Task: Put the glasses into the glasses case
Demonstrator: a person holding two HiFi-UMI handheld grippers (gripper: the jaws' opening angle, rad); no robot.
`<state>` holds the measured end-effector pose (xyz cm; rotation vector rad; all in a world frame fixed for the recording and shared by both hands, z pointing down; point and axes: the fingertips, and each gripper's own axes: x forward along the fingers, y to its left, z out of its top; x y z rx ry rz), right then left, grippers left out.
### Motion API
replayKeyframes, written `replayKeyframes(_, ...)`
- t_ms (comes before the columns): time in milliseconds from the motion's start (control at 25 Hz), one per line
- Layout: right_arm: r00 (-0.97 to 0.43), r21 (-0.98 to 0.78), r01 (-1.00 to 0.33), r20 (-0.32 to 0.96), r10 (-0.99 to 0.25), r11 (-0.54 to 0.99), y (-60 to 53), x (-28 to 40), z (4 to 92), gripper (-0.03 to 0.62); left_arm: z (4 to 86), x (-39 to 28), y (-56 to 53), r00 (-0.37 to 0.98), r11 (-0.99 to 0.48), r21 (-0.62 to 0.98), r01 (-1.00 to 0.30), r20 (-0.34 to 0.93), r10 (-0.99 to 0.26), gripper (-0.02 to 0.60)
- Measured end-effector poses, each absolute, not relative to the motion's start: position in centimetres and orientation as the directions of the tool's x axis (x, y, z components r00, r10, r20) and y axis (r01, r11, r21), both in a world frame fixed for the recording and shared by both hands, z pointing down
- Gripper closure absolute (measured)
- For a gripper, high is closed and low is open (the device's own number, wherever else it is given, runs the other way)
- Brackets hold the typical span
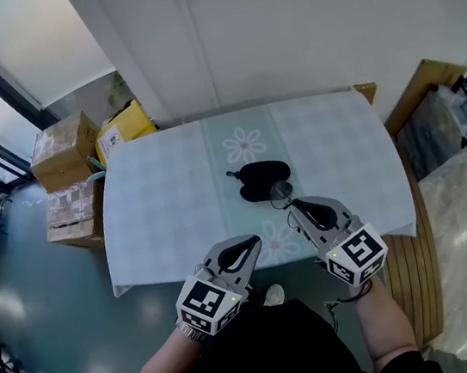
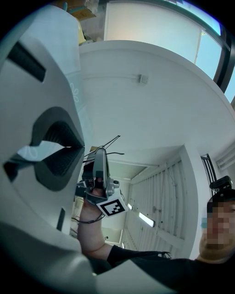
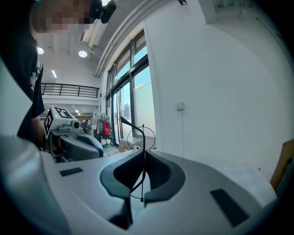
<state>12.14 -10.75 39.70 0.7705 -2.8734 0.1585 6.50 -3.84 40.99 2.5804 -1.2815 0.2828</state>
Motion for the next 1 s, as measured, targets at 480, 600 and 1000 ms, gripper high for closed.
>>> replayKeyframes(480, -0.847, -0.035, -0.482, 0.276, -0.455, 0.875, -13.5, 10.6, 42.7, 0.562, 43.1, 6.2, -6.7, 0.624, -0.599, 0.180, -0.781, 0.288, -0.727, 0.554)
replayKeyframes(600, -0.839, -0.031, -0.479, 0.310, -0.447, 0.877, -14.8, 10.1, 43.5, 0.562, 43.4, 5.8, -8.1, 0.631, -0.610, 0.173, -0.773, 0.294, -0.718, 0.554)
replayKeyframes(1000, -0.811, -0.004, -0.418, 0.452, -0.371, 0.909, -18.6, 7.8, 48.7, 0.562, 46.7, 4.8, -10.8, 0.647, -0.636, 0.161, -0.755, 0.343, -0.681, 0.554)
